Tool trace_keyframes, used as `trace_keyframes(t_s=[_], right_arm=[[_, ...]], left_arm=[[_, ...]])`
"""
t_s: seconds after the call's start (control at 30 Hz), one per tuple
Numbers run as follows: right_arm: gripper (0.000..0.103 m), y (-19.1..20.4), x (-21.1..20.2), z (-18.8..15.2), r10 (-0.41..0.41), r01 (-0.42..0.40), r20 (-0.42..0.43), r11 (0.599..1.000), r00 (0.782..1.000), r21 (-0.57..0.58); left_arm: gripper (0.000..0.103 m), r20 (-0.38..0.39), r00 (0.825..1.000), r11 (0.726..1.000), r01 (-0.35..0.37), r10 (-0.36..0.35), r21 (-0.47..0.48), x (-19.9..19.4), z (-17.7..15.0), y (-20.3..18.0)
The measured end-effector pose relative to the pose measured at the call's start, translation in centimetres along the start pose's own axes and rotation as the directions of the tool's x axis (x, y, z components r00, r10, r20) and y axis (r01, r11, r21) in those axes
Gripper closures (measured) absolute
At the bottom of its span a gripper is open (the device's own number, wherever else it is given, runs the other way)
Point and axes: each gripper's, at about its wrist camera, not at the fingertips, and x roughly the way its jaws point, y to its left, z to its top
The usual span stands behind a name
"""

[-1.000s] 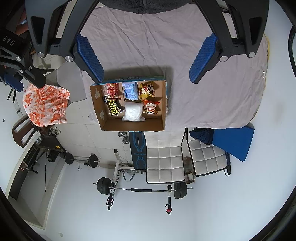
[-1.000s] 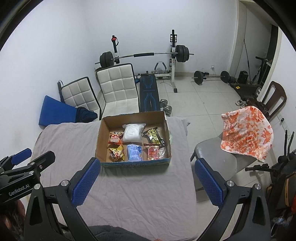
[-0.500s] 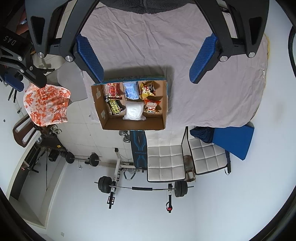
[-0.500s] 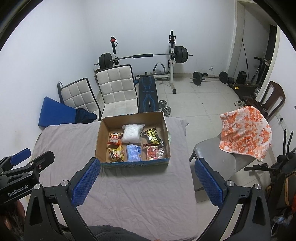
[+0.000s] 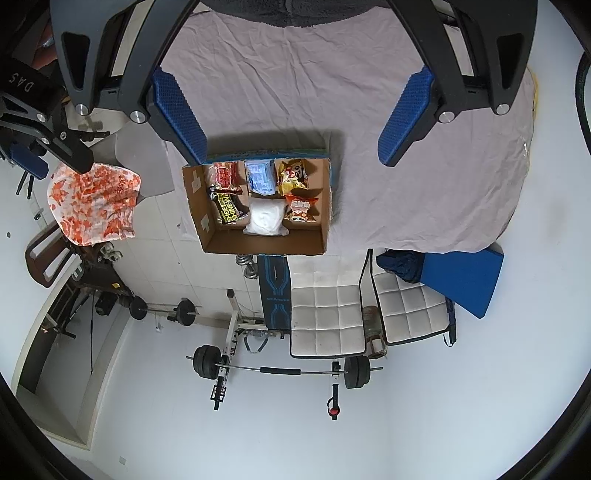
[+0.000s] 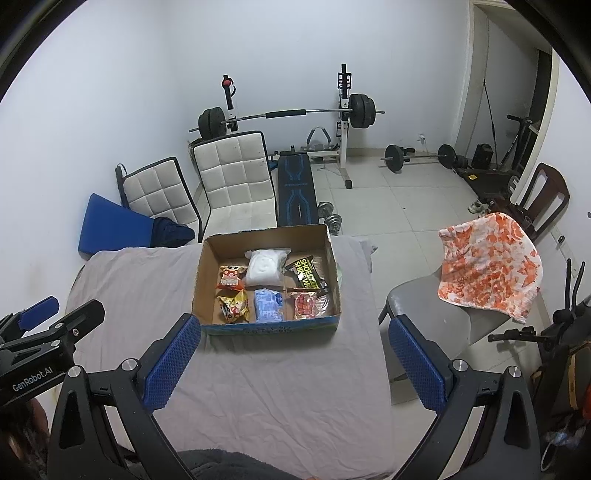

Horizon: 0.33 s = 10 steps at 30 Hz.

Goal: Organize soft objects

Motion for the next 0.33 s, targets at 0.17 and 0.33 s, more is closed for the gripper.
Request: trace_keyframes(t_s=[0.17,0.33], right_arm=[[0.000,0.35,0.08,-0.13,0.000,0.000,0.001,1.000,1.000,-0.002],[0.000,0.25,-0.10,-0.28,-0.003,0.003,0.004,1.000,1.000,-0.001]], left_arm=[[0.008,0.003,1.000,1.000,-0.001,0.001,0.000,-0.14,0.05,0.21],[0.008,0.014,1.000,1.000,-0.002,0.002,0.001,-0.51,0.19,0.64]])
